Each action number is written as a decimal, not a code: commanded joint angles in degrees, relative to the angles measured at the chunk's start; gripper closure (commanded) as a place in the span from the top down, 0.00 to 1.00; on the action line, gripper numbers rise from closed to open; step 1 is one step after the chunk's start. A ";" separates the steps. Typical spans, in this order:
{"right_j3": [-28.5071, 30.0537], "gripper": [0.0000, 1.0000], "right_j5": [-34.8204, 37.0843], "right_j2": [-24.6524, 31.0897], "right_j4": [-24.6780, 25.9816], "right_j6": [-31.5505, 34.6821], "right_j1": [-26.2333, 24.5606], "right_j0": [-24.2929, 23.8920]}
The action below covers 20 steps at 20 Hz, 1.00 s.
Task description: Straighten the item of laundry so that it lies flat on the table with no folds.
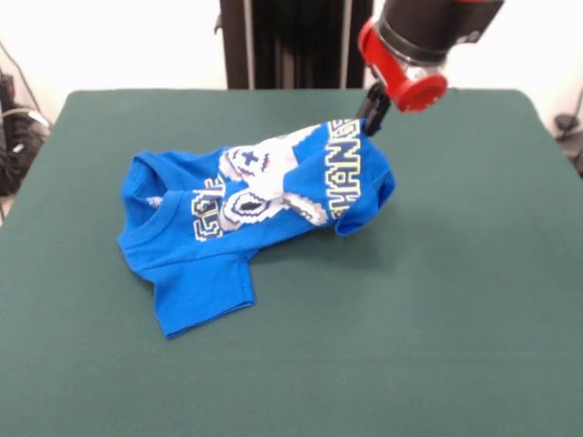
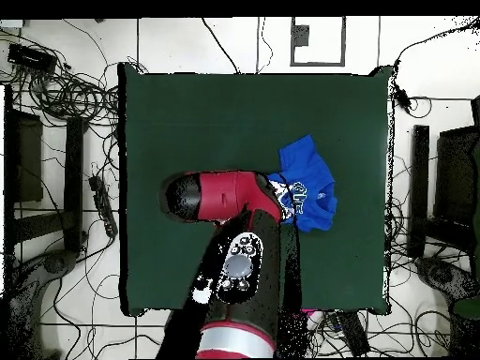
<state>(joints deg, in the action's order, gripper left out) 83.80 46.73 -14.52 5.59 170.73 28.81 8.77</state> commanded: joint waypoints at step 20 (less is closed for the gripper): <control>-5.27 0.00 7.08 -0.03 -15.66 19.06 -11.05 12.17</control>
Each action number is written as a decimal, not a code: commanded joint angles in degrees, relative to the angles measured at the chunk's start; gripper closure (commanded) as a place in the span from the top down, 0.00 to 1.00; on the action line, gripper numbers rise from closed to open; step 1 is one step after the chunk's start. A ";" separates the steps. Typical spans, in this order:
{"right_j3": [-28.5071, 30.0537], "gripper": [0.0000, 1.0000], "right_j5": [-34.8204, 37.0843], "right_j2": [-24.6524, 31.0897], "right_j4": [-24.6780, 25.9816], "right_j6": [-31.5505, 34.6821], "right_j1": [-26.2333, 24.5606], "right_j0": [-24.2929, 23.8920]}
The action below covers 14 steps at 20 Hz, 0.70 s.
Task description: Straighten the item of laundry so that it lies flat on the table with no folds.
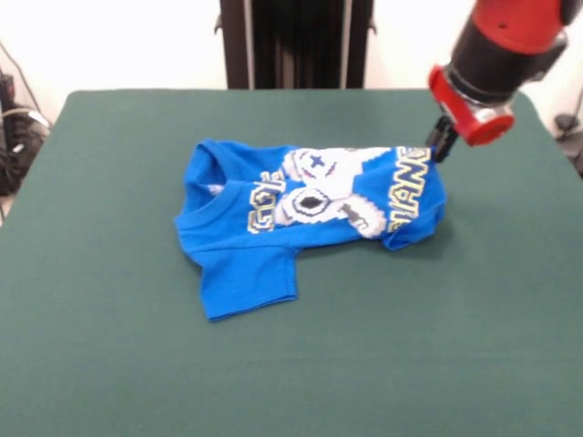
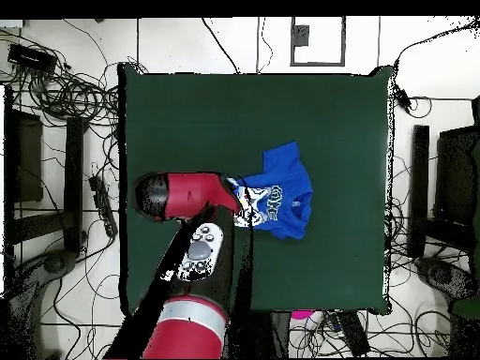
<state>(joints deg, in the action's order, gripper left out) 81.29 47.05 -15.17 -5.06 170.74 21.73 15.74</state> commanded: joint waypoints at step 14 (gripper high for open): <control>-4.06 1.00 4.40 -4.77 -7.93 14.72 -7.11 7.05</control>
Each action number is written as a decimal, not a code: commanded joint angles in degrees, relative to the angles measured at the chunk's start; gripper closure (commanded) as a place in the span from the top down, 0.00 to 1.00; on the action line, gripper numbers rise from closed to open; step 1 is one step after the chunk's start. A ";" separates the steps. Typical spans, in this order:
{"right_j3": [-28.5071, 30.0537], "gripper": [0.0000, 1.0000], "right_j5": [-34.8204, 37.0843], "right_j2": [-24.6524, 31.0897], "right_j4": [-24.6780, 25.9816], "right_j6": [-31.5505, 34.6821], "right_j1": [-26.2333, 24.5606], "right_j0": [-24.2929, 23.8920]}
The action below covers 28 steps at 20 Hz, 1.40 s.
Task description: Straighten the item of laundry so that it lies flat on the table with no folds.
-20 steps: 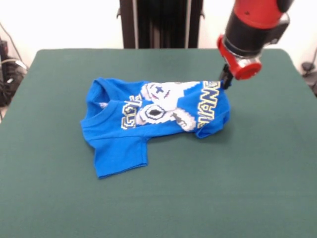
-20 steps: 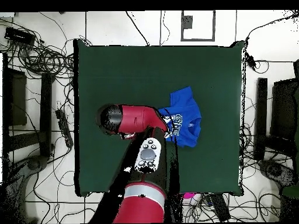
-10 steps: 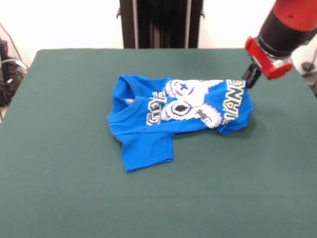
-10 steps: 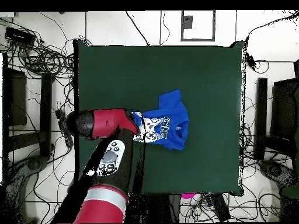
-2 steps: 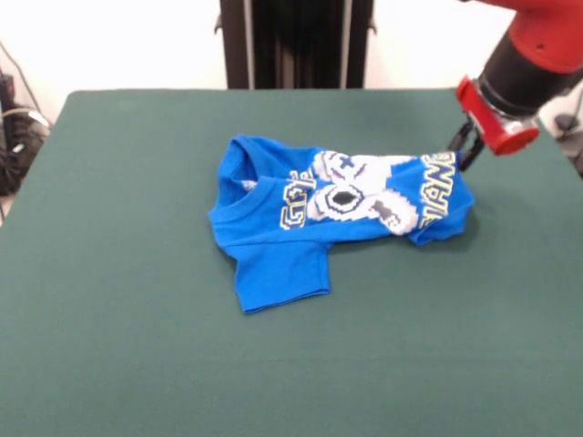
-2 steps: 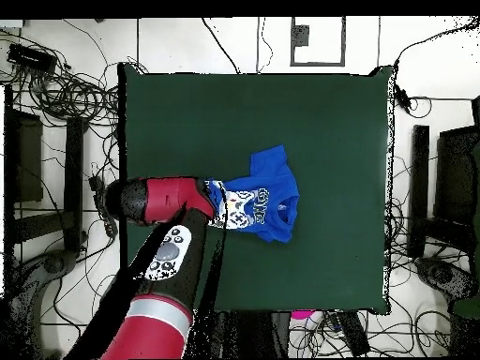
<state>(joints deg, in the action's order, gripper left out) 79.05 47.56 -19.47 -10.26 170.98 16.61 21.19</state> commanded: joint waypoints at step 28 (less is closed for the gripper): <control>-4.43 1.00 16.62 6.74 -3.64 -6.37 10.37 -14.40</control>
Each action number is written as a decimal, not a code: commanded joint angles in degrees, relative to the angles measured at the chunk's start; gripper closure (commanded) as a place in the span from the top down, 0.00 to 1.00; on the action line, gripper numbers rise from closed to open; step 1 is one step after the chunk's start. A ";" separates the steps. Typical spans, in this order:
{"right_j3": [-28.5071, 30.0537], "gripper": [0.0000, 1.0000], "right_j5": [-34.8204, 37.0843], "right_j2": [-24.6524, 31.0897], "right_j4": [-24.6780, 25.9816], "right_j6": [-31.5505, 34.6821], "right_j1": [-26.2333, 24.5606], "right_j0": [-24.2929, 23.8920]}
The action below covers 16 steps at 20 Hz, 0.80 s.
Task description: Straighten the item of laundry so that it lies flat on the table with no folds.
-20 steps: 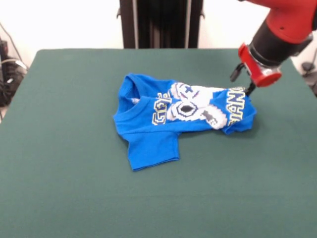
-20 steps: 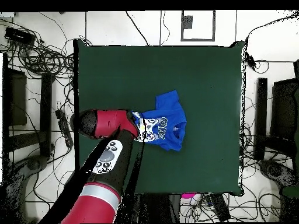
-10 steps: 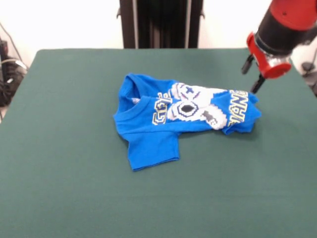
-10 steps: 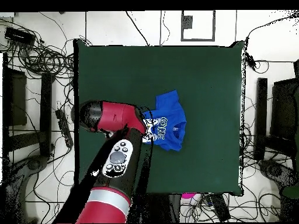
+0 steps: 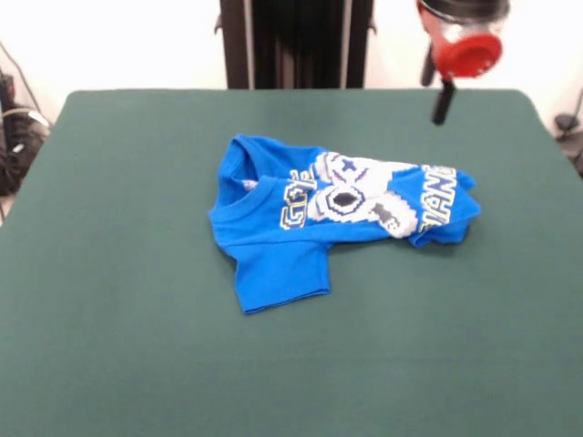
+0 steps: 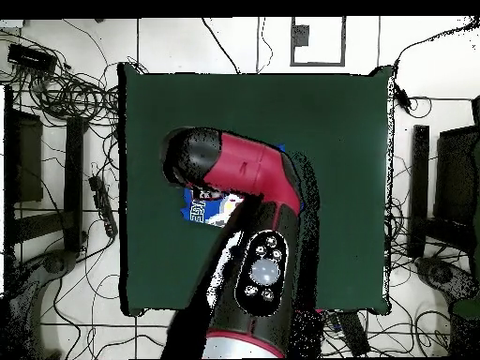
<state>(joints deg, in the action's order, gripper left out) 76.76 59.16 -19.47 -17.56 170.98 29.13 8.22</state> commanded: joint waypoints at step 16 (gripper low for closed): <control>-14.45 1.00 3.04 6.26 14.27 -3.32 -17.76 -4.41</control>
<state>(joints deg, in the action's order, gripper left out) 65.57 59.19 -19.52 -6.09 170.98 20.80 4.28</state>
